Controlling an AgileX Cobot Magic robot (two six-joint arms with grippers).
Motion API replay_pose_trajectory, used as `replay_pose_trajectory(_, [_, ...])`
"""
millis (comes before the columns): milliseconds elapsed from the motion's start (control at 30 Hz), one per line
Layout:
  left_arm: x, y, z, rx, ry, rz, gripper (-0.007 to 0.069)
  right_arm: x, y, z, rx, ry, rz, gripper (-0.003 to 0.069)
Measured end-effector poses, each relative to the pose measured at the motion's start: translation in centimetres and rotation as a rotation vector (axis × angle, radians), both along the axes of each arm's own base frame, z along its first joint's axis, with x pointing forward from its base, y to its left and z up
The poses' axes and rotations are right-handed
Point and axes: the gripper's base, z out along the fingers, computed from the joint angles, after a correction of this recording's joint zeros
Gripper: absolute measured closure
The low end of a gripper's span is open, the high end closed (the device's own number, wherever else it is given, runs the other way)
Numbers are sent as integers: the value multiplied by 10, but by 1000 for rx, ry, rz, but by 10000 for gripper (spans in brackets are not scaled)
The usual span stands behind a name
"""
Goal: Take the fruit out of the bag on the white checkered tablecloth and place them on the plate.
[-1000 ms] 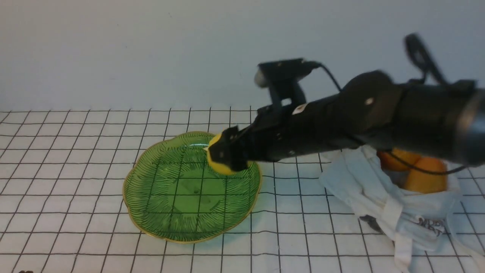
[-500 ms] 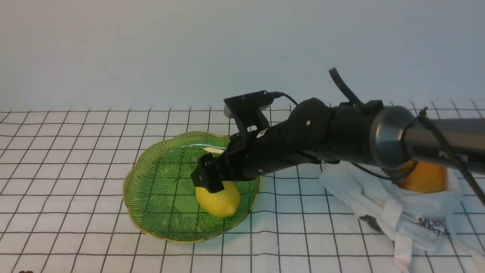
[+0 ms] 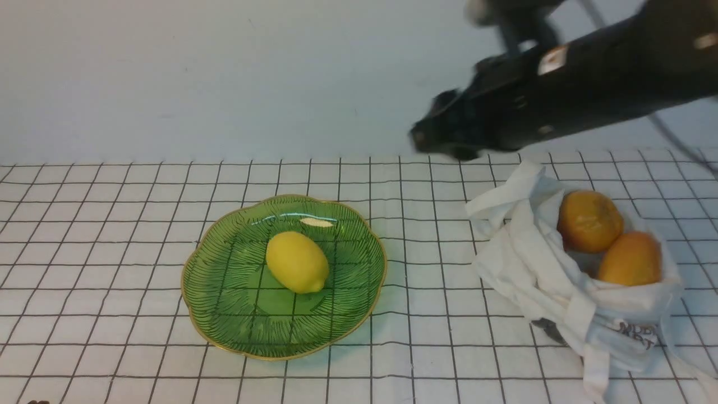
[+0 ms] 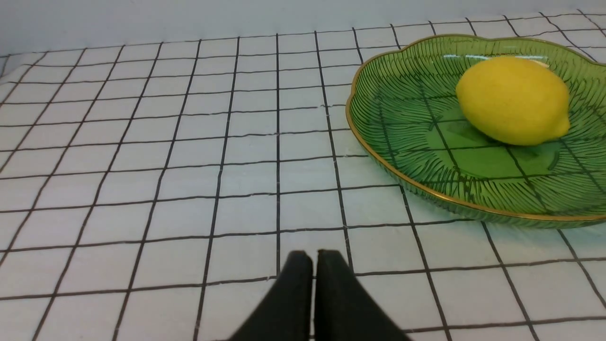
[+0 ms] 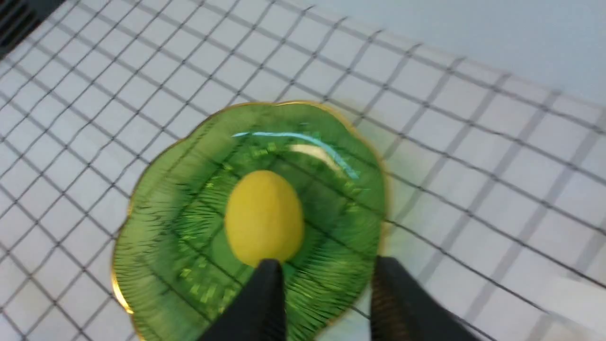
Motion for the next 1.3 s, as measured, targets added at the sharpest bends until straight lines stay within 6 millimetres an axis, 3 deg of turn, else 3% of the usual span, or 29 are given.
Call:
replay_pose_trajectory(100, [0,0,0,0,0,0,632,-39,-45,38,-46,-42,-121,645])
replay_pose_trajectory(167, [0,0,0,0,0,0,632,-80,-71,61,-38,-110,-198,664])
replay_pose_trajectory(233, [0,0,0,0,0,0,632,-107,-85,71,-11,-168,-233,668])
replay_pose_trajectory(267, [0,0,0,0,0,0,632,-151,-104,80,80,-259,-279,671])
replay_pose_trajectory(300, [0,0,0,0,0,0,632,-166,-110,80,120,-293,-295,671])
replay_pose_trajectory(333, [0,0,0,0,0,0,632,-199,-123,79,205,-392,-306,671])
replay_pose_trajectory(400, [0,0,0,0,0,0,632,-225,-133,74,273,-487,-307,671])
replay_pose_trajectory(433, [0,0,0,0,0,0,632,-250,-143,64,336,-598,-304,671])
replay_pose_trajectory(567, [0,0,0,0,0,0,632,-290,-159,18,446,-792,-298,671])
replay_pose_trajectory(600, [0,0,0,0,0,0,632,-290,-159,16,449,-798,-298,671])
replay_pose_trajectory(700, [0,0,0,0,0,0,632,-295,-161,-17,474,-867,-292,671])
replay_pose_trajectory(867, [0,0,0,0,0,0,632,-286,-157,-32,457,-893,-284,670])
replay_pose_trajectory(1300, [0,0,0,0,0,0,632,-285,-157,-34,447,-894,-283,669])
